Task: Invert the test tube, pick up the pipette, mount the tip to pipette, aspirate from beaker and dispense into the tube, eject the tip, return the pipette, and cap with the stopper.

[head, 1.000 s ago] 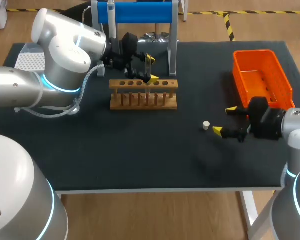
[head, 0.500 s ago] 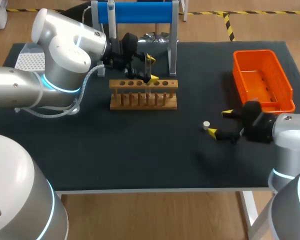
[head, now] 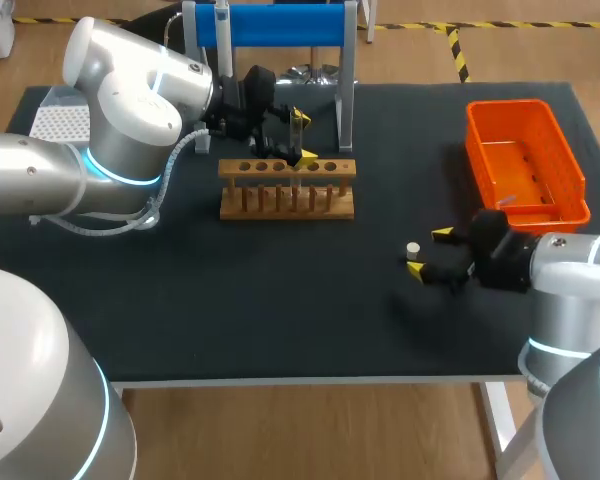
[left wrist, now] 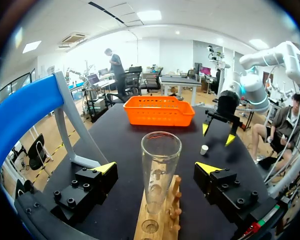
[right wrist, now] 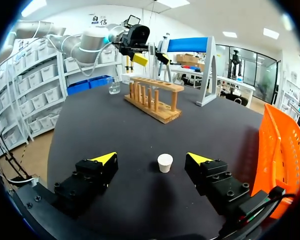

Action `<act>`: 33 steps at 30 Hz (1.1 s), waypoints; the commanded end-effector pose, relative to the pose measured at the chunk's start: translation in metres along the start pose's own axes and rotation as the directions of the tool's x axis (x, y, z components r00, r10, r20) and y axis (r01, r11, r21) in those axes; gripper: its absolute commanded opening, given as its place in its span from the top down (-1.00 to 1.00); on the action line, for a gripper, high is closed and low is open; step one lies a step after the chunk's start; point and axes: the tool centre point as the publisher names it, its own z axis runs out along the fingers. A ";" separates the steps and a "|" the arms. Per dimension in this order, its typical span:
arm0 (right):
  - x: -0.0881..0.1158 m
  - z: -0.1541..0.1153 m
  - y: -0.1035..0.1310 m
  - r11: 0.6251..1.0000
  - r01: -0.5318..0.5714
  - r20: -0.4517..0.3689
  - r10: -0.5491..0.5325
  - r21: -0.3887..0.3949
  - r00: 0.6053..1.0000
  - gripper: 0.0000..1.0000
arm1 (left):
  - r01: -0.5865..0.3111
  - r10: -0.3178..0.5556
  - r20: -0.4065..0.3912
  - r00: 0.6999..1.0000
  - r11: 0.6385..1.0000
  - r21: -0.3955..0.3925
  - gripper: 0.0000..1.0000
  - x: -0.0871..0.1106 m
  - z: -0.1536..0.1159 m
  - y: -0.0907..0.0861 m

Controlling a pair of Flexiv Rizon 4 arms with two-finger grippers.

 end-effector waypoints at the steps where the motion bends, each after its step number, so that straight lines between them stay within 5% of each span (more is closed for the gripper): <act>1: -0.002 0.008 0.000 1.000 -0.003 0.007 0.003 0.000 1.000 -0.71 | 0.000 0.000 0.001 1.000 1.000 -0.001 -1.00 0.000 0.000 0.000; 16: -0.007 0.023 -0.003 1.000 -0.020 0.012 0.020 -0.001 1.000 -0.15 | 0.000 0.000 0.001 1.000 1.000 -0.001 -1.00 0.000 0.000 0.000; 33: -0.010 0.030 -0.004 0.999 -0.036 0.015 0.036 -0.001 0.999 -0.09 | 0.000 0.000 0.001 1.000 1.000 -0.001 -1.00 0.000 0.000 0.000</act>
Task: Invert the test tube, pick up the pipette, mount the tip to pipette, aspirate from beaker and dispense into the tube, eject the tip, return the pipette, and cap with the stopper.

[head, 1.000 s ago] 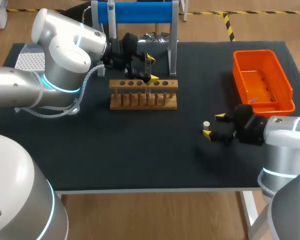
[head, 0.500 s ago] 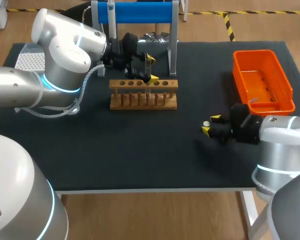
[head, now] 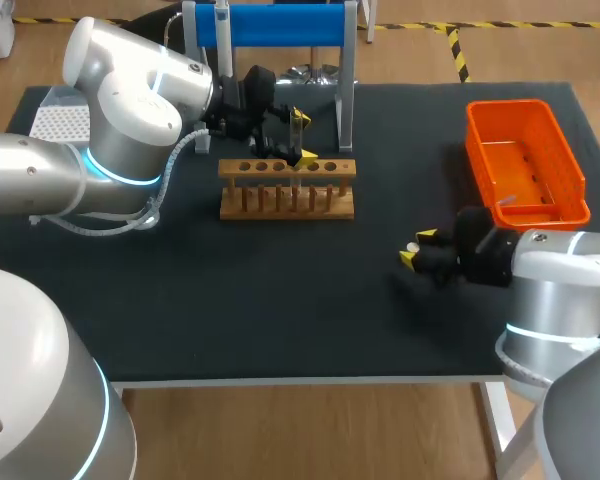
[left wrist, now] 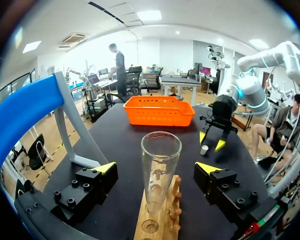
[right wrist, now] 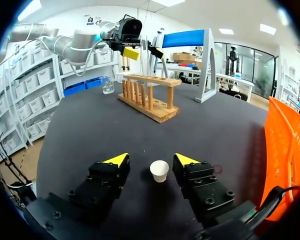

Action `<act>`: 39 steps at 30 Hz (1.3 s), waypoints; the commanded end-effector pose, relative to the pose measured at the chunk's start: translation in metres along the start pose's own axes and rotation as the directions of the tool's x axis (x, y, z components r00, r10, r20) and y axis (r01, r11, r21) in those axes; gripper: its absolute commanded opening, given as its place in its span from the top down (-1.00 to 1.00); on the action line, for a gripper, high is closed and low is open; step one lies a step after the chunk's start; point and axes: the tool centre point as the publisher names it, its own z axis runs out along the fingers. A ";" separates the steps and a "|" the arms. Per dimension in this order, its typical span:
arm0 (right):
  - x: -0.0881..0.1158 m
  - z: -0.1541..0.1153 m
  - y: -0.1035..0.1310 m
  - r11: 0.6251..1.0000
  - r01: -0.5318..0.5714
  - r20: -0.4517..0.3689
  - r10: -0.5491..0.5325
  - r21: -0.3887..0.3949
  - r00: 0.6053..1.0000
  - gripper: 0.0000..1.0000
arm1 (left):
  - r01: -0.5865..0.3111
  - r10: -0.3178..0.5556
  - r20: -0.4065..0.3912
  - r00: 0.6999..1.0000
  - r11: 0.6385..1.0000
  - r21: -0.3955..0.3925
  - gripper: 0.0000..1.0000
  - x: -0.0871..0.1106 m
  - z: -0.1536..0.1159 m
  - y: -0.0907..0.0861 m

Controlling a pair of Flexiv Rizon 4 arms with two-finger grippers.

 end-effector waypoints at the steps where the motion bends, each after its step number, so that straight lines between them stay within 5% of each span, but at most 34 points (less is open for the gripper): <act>1: -0.001 0.002 -0.001 1.000 -0.001 0.005 0.001 0.001 1.000 -0.08 | 0.000 0.000 0.001 1.000 1.000 -0.001 -1.00 0.000 0.000 0.000; 39: -0.006 0.010 -0.007 0.999 0.021 0.019 -0.022 0.024 1.000 0.04 | 0.000 0.000 0.001 1.000 1.000 -0.001 -1.00 0.000 0.000 0.000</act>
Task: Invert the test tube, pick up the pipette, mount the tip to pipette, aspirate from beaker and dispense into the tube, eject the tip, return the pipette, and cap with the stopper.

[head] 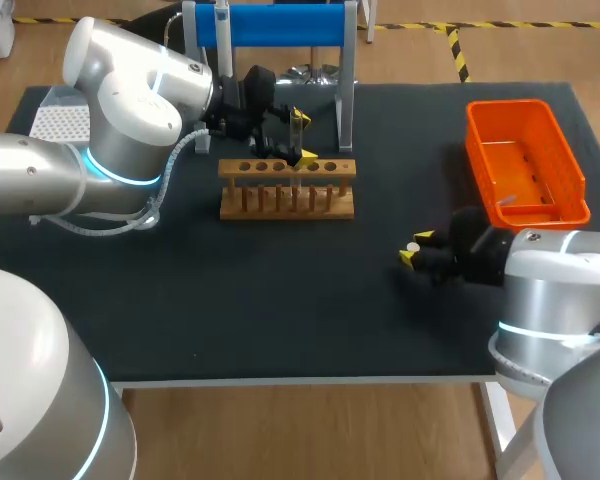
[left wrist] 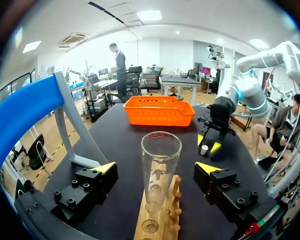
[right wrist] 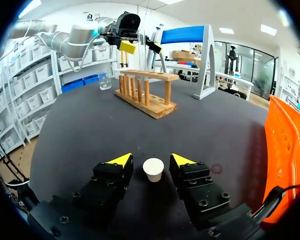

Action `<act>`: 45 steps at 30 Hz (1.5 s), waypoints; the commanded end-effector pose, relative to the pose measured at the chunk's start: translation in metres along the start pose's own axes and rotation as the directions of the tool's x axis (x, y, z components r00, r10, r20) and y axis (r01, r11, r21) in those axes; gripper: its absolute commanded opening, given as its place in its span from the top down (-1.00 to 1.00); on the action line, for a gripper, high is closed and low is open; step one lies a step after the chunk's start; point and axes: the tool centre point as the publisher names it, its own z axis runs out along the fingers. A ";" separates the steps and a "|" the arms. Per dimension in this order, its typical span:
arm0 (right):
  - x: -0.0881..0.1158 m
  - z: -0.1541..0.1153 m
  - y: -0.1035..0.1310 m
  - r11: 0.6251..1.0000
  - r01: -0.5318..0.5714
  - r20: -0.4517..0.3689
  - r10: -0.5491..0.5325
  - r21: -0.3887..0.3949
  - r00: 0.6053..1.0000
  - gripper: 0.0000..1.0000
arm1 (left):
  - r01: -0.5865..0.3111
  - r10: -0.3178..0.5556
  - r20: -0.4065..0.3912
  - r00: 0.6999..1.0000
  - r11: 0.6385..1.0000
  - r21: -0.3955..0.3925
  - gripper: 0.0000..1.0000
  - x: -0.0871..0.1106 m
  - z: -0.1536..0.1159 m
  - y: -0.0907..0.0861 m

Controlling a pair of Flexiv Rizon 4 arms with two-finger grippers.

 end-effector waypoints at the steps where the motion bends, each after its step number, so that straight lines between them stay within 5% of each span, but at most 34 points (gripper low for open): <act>1: 0.000 0.001 0.000 1.000 0.012 0.005 -0.012 0.003 1.000 0.05 | 0.000 0.000 0.001 1.000 1.000 -0.001 -1.00 0.000 0.000 0.000; 22: 0.000 0.002 -0.001 1.000 0.011 0.009 -0.011 0.008 1.000 0.13 | 0.000 0.000 0.001 1.000 1.000 -0.001 -1.00 0.000 0.000 0.000; 45: -0.001 0.003 -0.001 1.000 0.014 0.018 -0.014 0.018 1.000 0.47 | 0.000 0.000 0.001 1.000 1.000 -0.001 -1.00 0.000 0.000 0.000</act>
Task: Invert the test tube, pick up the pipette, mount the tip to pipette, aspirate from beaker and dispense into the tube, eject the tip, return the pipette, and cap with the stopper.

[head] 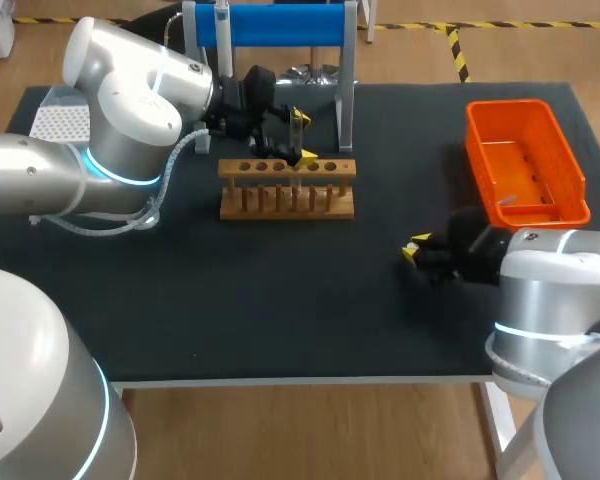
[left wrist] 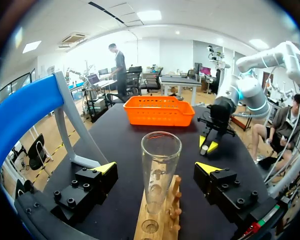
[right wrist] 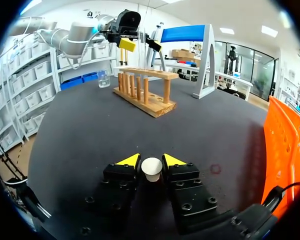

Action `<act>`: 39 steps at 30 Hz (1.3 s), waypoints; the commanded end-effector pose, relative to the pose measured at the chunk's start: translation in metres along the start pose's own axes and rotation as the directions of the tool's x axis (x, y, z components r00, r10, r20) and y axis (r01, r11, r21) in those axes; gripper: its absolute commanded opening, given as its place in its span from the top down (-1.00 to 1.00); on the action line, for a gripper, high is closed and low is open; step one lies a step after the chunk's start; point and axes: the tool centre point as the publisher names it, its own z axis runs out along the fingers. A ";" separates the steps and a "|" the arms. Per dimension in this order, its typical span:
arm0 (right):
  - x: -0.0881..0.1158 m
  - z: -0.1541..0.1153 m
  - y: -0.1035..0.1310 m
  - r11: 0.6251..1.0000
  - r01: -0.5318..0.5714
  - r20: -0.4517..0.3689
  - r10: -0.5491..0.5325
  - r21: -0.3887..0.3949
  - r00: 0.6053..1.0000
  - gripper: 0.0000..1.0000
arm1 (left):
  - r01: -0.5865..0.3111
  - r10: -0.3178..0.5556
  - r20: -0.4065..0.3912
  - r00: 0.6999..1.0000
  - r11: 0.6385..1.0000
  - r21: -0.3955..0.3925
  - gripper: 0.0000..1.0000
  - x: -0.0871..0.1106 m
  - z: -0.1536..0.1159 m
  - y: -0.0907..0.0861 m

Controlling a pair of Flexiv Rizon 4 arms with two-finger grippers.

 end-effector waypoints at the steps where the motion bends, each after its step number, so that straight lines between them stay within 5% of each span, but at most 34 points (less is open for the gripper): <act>1: 0.001 0.002 0.000 1.000 0.000 0.003 0.000 0.004 1.000 0.47 | 0.000 0.000 0.001 1.000 1.000 -0.001 -1.00 0.000 0.000 0.000; 5: 0.001 0.002 0.000 1.000 0.000 0.003 0.000 0.006 1.000 0.58 | 0.000 0.000 0.001 1.000 1.000 -0.001 -1.00 0.000 0.000 0.000; 9: 0.000 0.002 -0.001 1.000 -0.001 0.004 0.001 0.008 1.000 1.00 | 0.000 0.000 0.001 1.000 1.000 -0.001 -1.00 0.000 0.000 0.000; 17: -0.006 -0.003 0.009 0.999 -0.025 -0.006 0.025 -0.029 1.000 1.00 | 0.000 0.000 0.001 1.000 1.000 -0.001 -1.00 0.000 0.000 0.000; 27: -0.025 -0.019 0.055 0.999 0.012 -0.088 -0.017 -0.053 0.996 1.00 | 0.000 0.000 0.001 1.000 1.000 -0.001 -1.00 0.000 0.000 0.000; 39: -0.033 -0.031 0.125 0.989 0.141 -0.281 -0.150 -0.052 0.948 1.00 | 0.000 0.000 0.001 1.000 1.000 -0.001 -1.00 0.000 0.000 0.000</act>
